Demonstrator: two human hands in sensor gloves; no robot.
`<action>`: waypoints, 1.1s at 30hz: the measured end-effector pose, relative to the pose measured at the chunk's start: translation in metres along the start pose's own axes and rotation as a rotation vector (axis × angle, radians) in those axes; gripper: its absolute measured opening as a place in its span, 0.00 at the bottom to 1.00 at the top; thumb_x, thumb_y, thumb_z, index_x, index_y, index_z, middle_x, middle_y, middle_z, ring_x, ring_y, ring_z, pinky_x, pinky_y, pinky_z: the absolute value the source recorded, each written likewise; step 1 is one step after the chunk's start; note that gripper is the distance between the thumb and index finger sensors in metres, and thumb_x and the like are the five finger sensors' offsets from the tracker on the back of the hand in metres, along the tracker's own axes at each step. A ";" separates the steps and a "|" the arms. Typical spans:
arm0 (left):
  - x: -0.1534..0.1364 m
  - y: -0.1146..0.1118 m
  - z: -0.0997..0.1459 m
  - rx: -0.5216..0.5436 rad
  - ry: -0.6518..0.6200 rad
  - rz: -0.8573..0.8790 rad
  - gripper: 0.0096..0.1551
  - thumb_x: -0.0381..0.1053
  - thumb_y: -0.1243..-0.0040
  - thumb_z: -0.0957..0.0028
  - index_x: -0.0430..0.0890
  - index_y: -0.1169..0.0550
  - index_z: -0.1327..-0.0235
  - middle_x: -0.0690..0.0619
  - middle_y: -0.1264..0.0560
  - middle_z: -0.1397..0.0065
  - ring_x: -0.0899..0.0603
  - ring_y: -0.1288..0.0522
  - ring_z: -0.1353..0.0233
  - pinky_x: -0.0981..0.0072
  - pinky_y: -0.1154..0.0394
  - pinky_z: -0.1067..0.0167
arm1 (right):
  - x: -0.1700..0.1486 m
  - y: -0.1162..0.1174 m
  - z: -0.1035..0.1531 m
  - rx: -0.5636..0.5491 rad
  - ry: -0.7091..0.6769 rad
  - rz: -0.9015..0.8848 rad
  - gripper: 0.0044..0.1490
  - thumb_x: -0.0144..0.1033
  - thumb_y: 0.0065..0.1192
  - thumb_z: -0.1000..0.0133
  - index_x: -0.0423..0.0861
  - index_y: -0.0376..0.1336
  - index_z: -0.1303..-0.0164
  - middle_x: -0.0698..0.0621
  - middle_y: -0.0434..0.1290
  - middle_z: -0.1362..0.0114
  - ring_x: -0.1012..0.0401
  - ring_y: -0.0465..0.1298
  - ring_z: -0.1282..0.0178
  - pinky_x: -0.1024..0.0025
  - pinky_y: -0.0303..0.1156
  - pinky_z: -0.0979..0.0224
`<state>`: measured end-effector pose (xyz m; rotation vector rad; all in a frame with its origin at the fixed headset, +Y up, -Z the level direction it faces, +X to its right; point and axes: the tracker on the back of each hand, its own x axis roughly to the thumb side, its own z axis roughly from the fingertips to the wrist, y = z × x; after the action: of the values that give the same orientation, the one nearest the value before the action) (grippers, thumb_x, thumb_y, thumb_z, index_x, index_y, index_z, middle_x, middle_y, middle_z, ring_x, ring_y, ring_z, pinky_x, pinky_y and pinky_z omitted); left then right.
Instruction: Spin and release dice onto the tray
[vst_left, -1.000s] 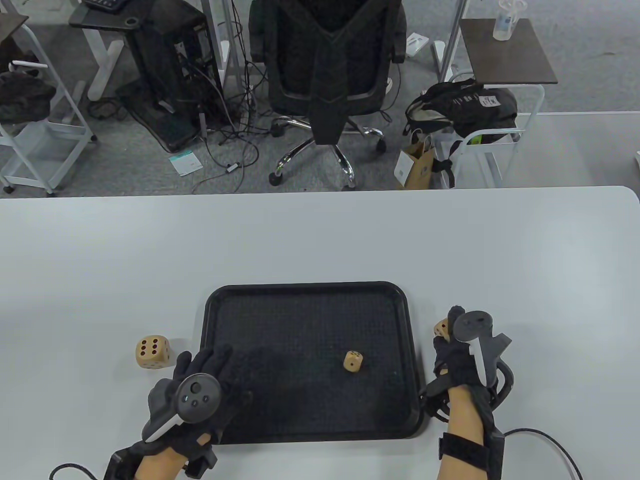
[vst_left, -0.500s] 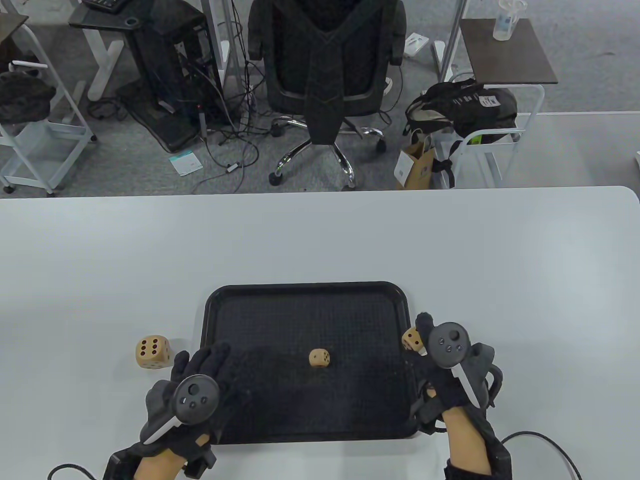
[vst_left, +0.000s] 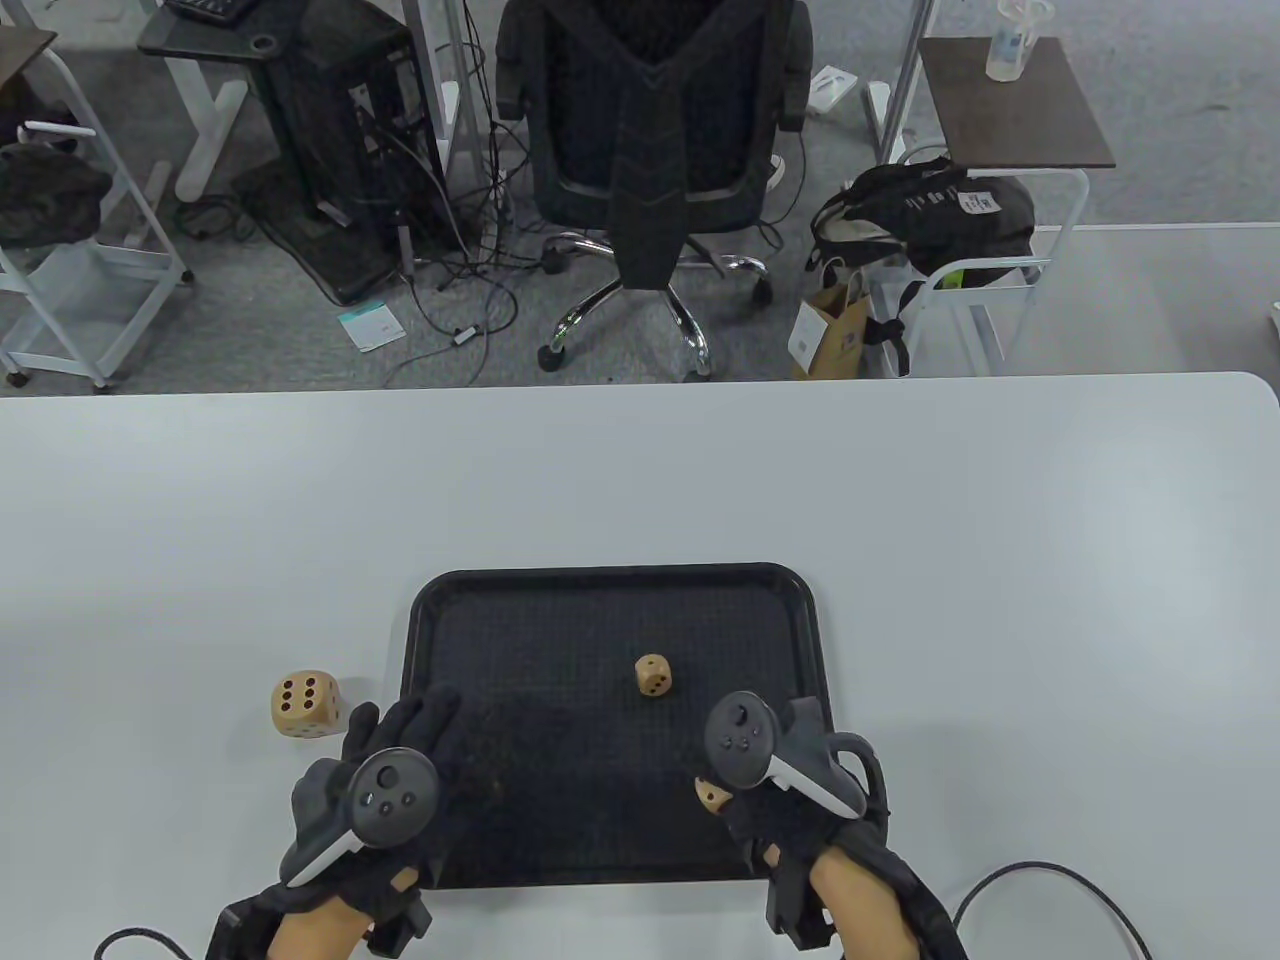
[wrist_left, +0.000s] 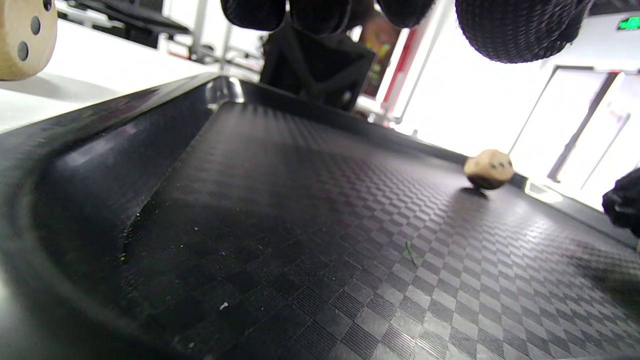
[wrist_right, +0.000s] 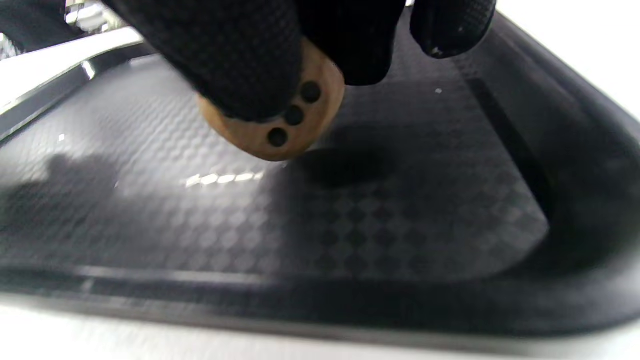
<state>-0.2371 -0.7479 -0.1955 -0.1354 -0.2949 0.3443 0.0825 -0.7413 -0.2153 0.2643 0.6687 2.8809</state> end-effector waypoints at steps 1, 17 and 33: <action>0.000 0.000 0.000 -0.001 0.000 0.000 0.44 0.68 0.46 0.53 0.58 0.43 0.23 0.44 0.48 0.15 0.28 0.45 0.17 0.23 0.60 0.24 | 0.001 0.001 -0.001 0.019 0.003 0.011 0.41 0.30 0.71 0.54 0.68 0.61 0.32 0.52 0.60 0.18 0.51 0.66 0.20 0.44 0.63 0.22; -0.001 -0.001 -0.001 -0.009 0.008 -0.001 0.44 0.67 0.46 0.54 0.58 0.44 0.23 0.44 0.48 0.15 0.28 0.45 0.17 0.23 0.60 0.24 | -0.083 -0.014 0.030 -0.394 0.319 -0.409 0.50 0.65 0.51 0.59 0.52 0.57 0.26 0.46 0.76 0.34 0.46 0.76 0.41 0.42 0.64 0.29; 0.005 0.025 0.004 0.109 -0.031 -0.001 0.44 0.68 0.46 0.53 0.58 0.43 0.23 0.44 0.47 0.15 0.28 0.45 0.17 0.23 0.60 0.24 | -0.117 -0.005 0.057 -0.526 0.410 -0.344 0.55 0.63 0.60 0.58 0.63 0.43 0.21 0.55 0.46 0.13 0.50 0.49 0.13 0.38 0.44 0.14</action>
<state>-0.2421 -0.7223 -0.1948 -0.0228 -0.3065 0.3606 0.2086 -0.7377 -0.1830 -0.4719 -0.0207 2.6559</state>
